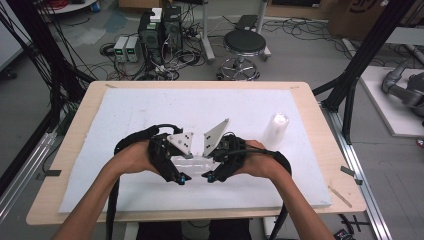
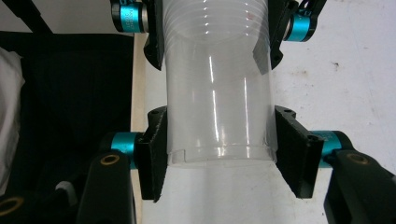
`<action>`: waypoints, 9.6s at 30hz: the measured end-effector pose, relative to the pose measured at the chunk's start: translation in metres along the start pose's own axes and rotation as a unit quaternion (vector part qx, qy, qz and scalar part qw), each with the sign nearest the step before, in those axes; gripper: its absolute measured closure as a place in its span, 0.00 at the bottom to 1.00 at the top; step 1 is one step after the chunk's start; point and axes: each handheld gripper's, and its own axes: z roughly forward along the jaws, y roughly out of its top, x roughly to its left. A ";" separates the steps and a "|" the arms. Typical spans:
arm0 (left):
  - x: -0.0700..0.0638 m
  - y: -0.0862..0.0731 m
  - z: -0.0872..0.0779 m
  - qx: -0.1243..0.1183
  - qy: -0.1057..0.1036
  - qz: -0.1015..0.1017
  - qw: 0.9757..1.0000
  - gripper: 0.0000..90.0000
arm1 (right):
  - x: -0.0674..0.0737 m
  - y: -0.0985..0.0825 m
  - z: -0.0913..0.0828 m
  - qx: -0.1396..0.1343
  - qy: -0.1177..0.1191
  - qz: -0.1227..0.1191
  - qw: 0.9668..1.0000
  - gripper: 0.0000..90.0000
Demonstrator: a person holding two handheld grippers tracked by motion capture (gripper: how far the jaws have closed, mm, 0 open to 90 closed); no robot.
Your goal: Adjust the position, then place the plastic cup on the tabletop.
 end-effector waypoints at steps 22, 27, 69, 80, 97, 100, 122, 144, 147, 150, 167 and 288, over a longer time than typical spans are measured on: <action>-0.003 -0.042 -0.009 -0.201 0.069 -0.035 0.977 0.06 | -0.003 -0.021 -0.007 -0.058 -0.012 0.027 0.998 0.48; -0.008 -0.070 -0.008 -0.289 0.093 -0.061 0.951 0.06 | -0.003 -0.039 -0.008 -0.134 -0.010 0.043 0.990 0.48; -0.009 -0.075 0.026 -0.426 0.055 -0.074 0.900 0.06 | 0.000 -0.076 0.025 -0.330 -0.013 0.063 0.942 0.48; -0.006 -0.067 0.025 -0.442 0.040 -0.065 0.894 0.12 | 0.000 -0.080 0.030 -0.355 -0.011 0.060 0.933 0.48; -0.006 -0.065 0.024 -0.444 0.037 -0.056 0.894 0.30 | 0.001 -0.081 0.036 -0.362 -0.001 0.052 0.931 0.48; -0.006 -0.065 0.024 -0.440 0.037 -0.056 0.895 0.31 | 0.001 -0.081 0.036 -0.360 -0.002 0.052 0.932 0.48; -0.007 -0.067 0.021 -0.427 0.044 -0.050 0.902 0.35 | 0.006 -0.078 0.034 -0.346 -0.014 0.067 0.936 0.25; 0.026 -0.053 -0.003 -0.176 0.088 -0.055 0.979 0.35 | 0.014 -0.128 0.033 -0.289 -0.137 0.191 0.928 0.21; 0.033 -0.051 -0.004 -0.154 0.091 -0.054 0.982 0.35 | 0.016 -0.138 0.034 -0.282 -0.154 0.208 0.924 0.21; 0.038 -0.049 -0.004 -0.129 0.090 -0.051 0.986 0.35 | 0.017 -0.145 0.037 -0.270 -0.181 0.225 0.919 0.21; 0.065 -0.042 0.006 -0.068 0.076 -0.060 0.993 0.35 | 0.018 -0.168 0.048 -0.252 -0.220 0.258 0.906 0.21; -0.037 -0.208 0.032 -0.292 0.295 -0.272 0.868 0.12 | 0.020 -0.181 0.052 -0.270 -0.243 0.271 0.891 0.21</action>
